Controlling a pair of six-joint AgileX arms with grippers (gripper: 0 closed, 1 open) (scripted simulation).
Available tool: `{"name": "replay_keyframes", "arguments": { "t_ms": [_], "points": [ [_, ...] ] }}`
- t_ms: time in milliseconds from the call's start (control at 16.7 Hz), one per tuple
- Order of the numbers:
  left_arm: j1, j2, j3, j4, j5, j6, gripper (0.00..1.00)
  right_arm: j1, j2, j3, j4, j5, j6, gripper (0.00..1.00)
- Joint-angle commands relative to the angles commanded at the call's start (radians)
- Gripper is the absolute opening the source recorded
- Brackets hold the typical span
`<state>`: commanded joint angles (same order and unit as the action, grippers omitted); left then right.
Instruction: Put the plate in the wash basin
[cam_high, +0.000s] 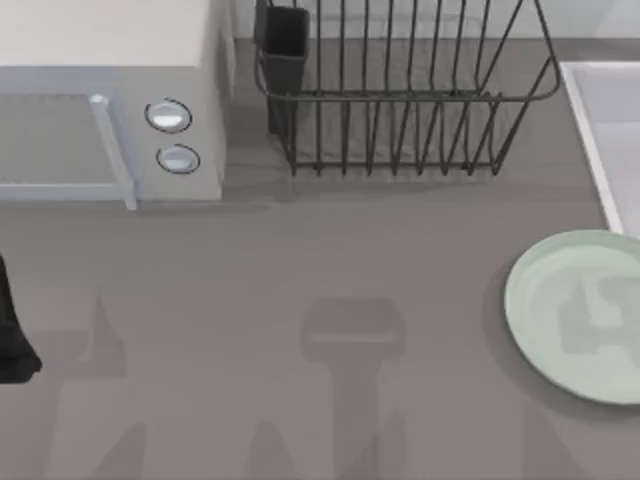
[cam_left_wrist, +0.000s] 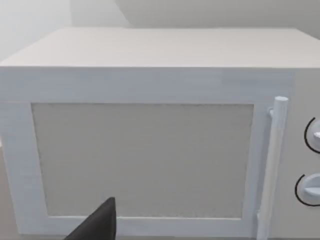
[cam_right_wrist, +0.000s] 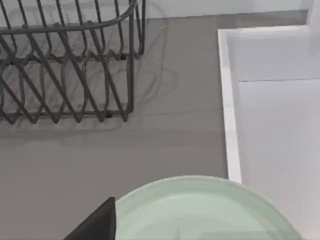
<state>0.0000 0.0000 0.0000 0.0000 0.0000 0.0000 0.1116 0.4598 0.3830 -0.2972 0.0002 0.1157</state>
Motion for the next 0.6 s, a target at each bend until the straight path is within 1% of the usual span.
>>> {"name": "replay_keyframes", "arguments": {
  "t_ms": [600],
  "points": [
    [0.000,0.000,0.000,0.000,0.000,0.000,1.00,0.211,0.997,0.730,-0.562,0.000,0.219,1.00]
  ]
}}
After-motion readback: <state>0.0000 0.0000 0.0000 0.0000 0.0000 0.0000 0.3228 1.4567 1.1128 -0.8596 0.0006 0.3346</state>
